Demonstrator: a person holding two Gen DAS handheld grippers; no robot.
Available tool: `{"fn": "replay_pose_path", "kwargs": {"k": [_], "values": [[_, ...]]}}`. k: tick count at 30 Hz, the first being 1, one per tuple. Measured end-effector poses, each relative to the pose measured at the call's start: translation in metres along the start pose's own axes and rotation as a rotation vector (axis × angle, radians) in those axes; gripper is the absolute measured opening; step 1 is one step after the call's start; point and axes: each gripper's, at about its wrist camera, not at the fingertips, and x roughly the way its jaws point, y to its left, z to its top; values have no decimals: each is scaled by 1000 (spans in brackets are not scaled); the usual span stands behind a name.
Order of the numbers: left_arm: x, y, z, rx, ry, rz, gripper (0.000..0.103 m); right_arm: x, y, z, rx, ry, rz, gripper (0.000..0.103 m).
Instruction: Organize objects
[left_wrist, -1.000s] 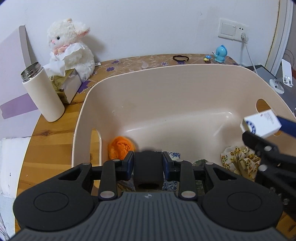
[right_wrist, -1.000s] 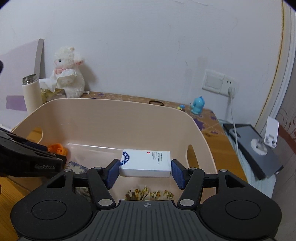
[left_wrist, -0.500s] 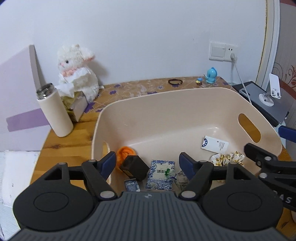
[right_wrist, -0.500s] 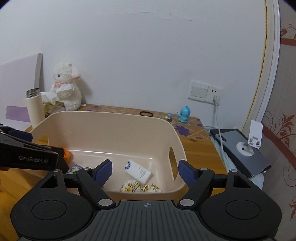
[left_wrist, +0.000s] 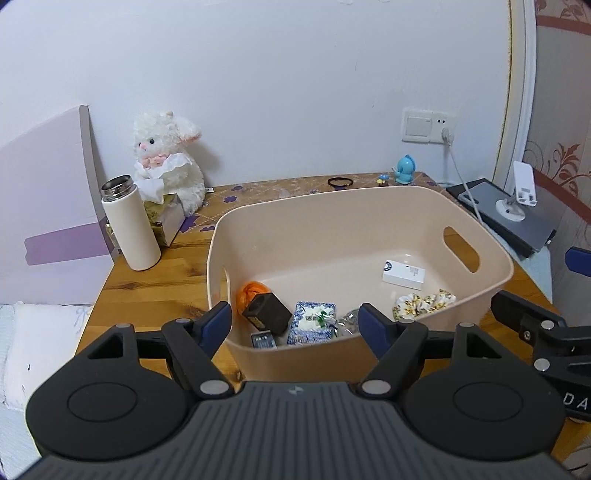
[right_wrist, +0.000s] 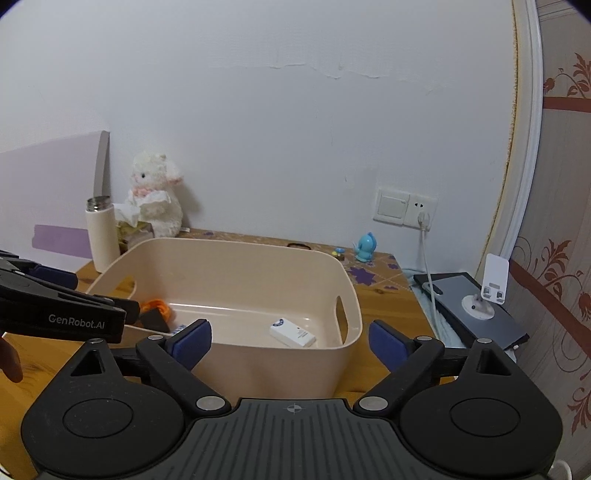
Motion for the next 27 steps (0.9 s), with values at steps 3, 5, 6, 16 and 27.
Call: {"fn": "replay_pose_path", "kwargs": {"k": [3,5,6,16,27], "values": [[-13,0,-5,-4,-6,-16,77,-10,1,-5,-1,-6,-2,94],[-21,2,-9,-14,0,-34,77,-17,0,-8,4,-10,1,94],[-25,2,-11,-19,-2,-43,77,-20,0,-9,8,-11,4,95],[-64,6,-38,-28,-38,-42,84,-44,-6,-30,18,-2,33,96],[-97,12,-72,-16,-48,-21,94,-76,-6,-52,64,-1,76,99]]}}
